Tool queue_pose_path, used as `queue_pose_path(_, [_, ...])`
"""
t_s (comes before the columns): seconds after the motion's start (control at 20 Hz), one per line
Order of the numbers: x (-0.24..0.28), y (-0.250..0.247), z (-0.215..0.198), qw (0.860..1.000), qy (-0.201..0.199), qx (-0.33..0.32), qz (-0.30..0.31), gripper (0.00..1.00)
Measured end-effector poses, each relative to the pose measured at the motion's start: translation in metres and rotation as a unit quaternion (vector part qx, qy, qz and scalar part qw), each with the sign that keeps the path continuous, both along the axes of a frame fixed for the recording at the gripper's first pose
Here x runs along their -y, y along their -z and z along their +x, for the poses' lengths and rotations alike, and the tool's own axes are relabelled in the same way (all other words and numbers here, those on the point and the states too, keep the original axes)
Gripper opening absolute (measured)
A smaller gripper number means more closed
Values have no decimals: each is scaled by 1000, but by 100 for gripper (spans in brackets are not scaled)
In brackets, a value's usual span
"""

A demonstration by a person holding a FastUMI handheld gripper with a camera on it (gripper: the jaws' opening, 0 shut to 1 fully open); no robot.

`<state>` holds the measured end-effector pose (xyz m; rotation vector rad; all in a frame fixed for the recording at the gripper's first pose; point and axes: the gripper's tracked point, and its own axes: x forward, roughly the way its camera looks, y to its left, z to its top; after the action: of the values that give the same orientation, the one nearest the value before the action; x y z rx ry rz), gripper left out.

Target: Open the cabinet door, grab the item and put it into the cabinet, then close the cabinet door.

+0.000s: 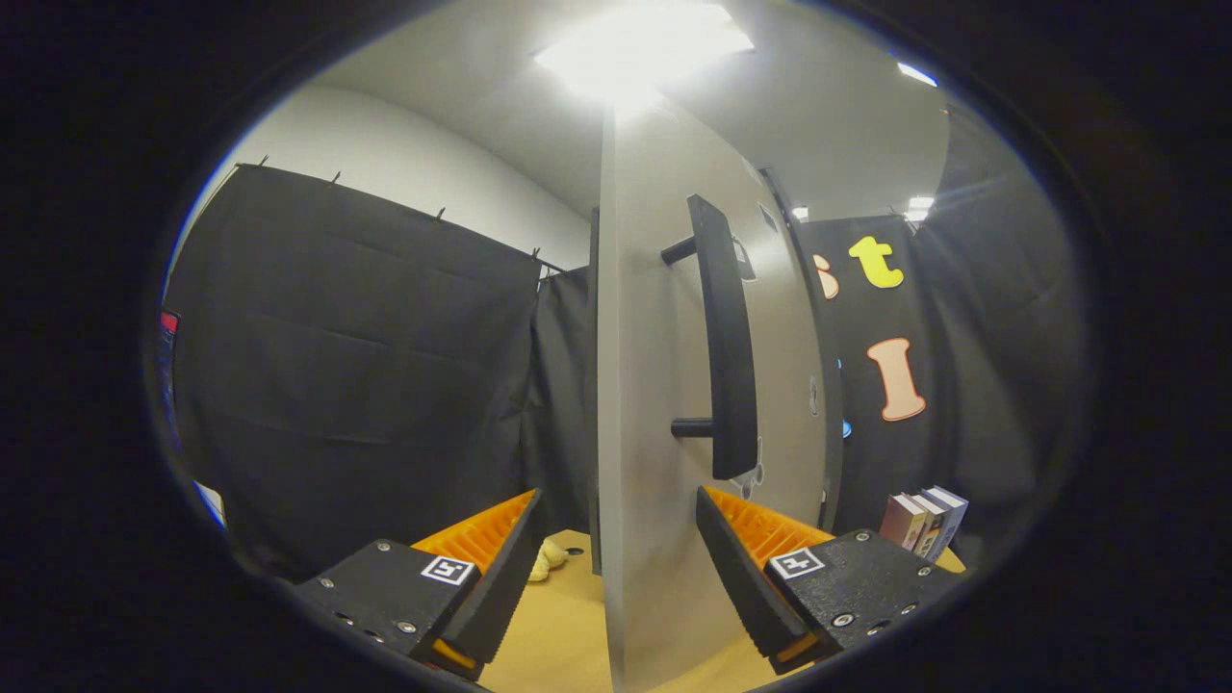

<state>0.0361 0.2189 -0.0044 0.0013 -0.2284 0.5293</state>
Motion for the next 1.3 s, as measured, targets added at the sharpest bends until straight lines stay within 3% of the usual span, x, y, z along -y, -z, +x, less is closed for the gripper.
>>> queue_pose_path(0.7, [-74,4,44,1000,-26,0,-14,95])
queue_pose_path(1.3, [-119,42,134,999,4,-36,-22,96])
